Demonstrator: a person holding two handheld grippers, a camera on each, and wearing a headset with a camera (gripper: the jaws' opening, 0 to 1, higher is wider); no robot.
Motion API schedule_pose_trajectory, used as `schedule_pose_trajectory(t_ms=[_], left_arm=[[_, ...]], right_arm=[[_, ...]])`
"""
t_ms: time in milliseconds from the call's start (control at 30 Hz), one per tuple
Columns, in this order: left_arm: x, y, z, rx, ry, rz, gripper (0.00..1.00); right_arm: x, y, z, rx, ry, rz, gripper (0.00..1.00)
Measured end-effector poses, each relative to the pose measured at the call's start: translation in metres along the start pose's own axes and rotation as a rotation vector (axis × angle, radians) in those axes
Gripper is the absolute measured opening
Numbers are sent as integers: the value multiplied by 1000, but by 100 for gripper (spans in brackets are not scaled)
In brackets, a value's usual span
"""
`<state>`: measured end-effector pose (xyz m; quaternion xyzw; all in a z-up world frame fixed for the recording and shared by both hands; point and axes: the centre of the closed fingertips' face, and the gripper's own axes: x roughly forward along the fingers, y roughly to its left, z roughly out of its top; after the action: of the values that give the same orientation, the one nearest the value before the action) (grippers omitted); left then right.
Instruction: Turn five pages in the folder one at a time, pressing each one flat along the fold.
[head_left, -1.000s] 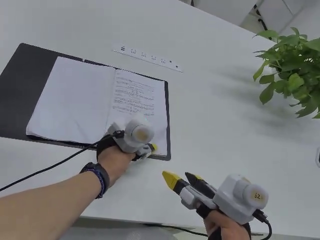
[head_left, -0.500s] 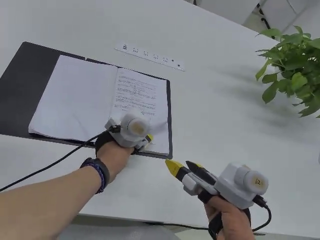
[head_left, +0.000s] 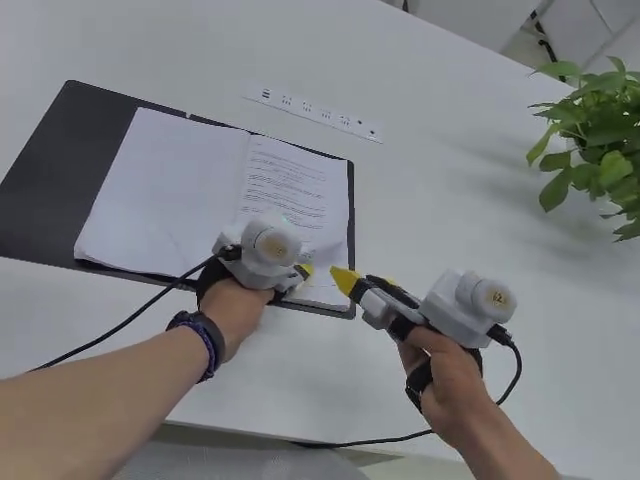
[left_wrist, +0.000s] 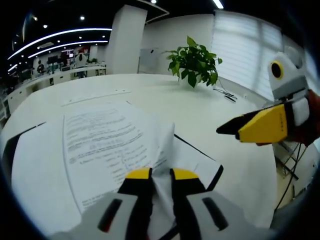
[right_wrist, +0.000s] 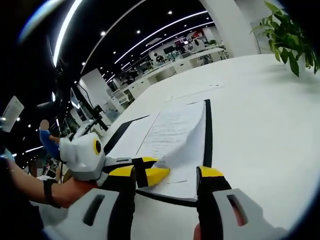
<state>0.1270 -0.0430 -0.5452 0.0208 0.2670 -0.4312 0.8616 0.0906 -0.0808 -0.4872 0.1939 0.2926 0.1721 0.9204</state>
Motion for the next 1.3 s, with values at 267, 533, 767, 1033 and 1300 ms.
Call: schedule_pose_trajectory(t_ms=[267,533,767,1033,1300], left_arm=[[-3,1,-1,-9,-1,-12,12],[-5,0,-2,-4,4,-23,11],[-5,0,-2,-3,10,-30,12],[-9,-5,-4,4,23,-54,17],[-17,-8,-5,5,41,-73,29]], right_arm=[[31,-5,11,34,7,19,46],[47,-11,17,56,8,22,45],[55,-19,18,83,14,27,44],[60,-15,21,97,14,64,40],[51,-15,23,131,-16,80,28]])
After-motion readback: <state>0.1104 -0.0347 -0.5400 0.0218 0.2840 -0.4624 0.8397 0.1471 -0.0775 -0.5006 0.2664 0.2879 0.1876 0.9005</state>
